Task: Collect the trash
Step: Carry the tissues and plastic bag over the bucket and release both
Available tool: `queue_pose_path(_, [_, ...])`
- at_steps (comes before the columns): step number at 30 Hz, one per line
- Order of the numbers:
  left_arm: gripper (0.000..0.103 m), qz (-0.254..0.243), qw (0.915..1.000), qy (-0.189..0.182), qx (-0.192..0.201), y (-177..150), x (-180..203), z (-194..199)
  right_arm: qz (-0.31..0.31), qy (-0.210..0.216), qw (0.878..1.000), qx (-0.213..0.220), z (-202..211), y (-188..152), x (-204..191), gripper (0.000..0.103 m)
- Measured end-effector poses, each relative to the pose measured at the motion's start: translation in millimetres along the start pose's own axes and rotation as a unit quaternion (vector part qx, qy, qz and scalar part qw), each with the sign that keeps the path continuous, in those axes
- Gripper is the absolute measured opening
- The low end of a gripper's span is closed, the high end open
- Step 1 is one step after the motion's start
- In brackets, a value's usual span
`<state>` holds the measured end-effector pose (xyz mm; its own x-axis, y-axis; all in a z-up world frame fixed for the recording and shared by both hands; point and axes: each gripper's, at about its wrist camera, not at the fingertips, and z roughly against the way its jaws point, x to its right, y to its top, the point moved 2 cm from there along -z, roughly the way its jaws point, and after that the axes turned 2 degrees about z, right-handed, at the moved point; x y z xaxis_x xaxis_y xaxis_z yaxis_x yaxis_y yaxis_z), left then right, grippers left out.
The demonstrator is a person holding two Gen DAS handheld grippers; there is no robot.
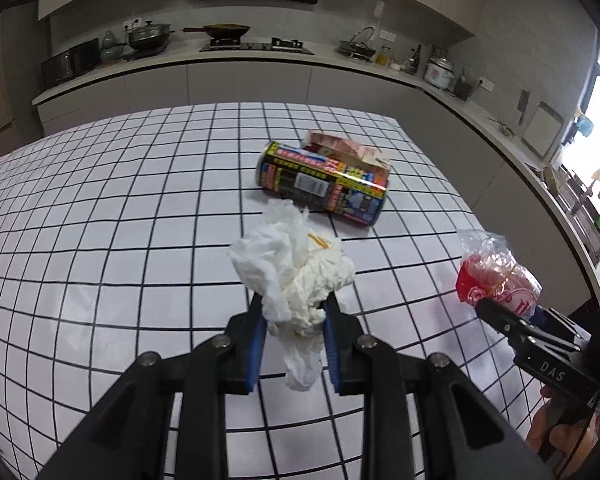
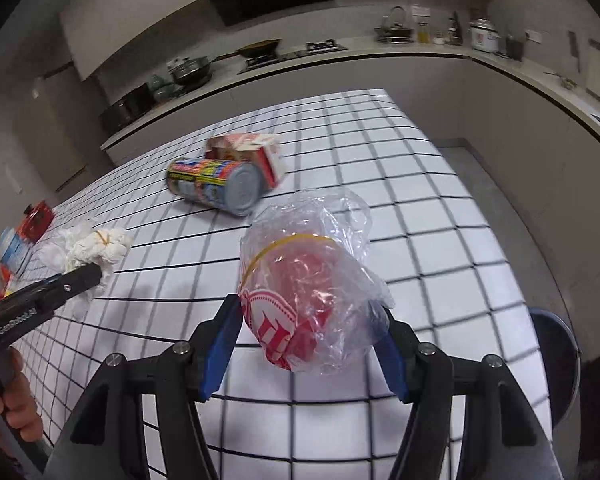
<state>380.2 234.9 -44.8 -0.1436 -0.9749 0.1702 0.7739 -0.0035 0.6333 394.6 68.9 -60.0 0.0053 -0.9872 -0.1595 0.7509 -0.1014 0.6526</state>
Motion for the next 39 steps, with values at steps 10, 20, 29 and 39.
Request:
queue_pose_path(10, [0.027, -0.079, 0.9891, -0.119, -0.037, -6, 103, -12, -0.107, -0.118, 0.987, 0.022, 65, -29, 106, 0.065])
queue_pose_path(20, [0.027, -0.126, 0.9679, -0.19, -0.105, -21, 280, -48, -0.149, -0.178, 0.972, -0.019, 82, -79, 266, 0.065])
queue_pose_path(29, [0.03, -0.125, 0.9638, -0.117, -0.205, -57, 375, -135, -0.132, -0.089, 0.981, -0.111, 27, -113, 340, 0.068])
queue_pose_path(39, [0.061, -0.114, 0.9624, -0.083, -0.232, -69, 395, -151, -0.138, -0.074, 0.982, -0.11, 27, -114, 369, 0.076])
